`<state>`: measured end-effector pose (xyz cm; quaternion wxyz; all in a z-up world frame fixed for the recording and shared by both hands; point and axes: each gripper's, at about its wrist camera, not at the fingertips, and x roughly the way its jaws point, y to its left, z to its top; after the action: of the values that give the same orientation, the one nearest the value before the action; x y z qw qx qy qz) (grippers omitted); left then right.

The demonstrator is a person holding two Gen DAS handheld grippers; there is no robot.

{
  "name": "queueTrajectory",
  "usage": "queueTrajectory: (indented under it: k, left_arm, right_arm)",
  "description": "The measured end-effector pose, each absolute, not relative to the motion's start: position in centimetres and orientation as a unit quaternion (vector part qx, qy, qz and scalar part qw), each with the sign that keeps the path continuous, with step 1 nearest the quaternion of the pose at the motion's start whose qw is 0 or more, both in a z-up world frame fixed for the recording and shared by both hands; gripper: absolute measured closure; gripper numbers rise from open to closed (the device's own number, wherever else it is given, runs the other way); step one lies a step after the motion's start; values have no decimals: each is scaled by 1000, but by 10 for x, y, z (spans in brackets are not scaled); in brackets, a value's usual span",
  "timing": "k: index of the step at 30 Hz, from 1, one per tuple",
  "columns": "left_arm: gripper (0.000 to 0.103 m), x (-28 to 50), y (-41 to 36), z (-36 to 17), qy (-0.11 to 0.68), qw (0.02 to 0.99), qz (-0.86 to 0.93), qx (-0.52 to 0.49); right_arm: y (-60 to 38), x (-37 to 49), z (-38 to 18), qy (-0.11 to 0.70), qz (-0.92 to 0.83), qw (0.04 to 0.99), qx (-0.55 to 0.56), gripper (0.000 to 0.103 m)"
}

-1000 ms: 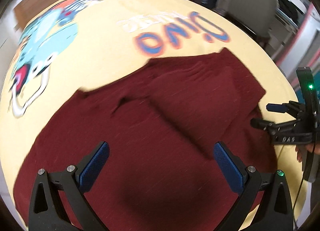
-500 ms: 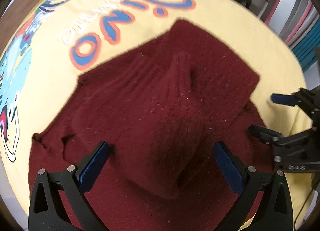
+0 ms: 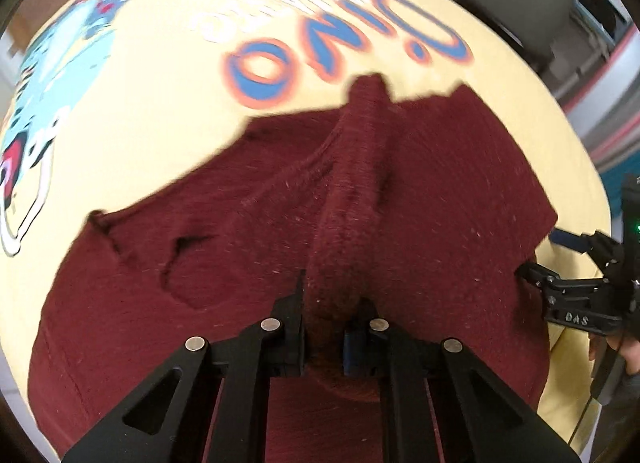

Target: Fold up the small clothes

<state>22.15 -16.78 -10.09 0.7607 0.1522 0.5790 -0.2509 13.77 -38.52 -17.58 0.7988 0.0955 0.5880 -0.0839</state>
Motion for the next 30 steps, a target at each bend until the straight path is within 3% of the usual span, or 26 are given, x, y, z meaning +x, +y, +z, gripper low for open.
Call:
queueTrajectory:
  k: [3, 6, 8, 9, 20, 26, 30]
  left_arm:
    - [94, 227, -142, -90, 567, 779, -234, 130]
    - [94, 227, -114, -82, 555, 796, -215, 109]
    - [94, 225, -95, -80, 551, 804, -204, 91]
    - [94, 224, -85, -82, 552, 805, -199, 81]
    - [92, 200, -48, -139, 597, 790, -137, 0]
    - [83, 201, -42, -143, 599, 790, -128, -22]
    - [70, 208, -42, -141, 604, 789, -111, -16]
  right_arm:
    - [-389, 146, -174, 582, -78, 802, 112, 20]
    - [-388, 157, -172, 583, -68, 801, 116, 55]
    - [-386, 163, -172, 582, -58, 802, 119, 68]
    - [-385, 166, -170, 582, -54, 803, 118, 82]
    - [-350, 152, -175, 586, -47, 806, 62, 86]
    - [-350, 149, -176, 591, -45, 803, 63, 86]
    - [-351, 150, -178, 594, -43, 800, 71, 86]
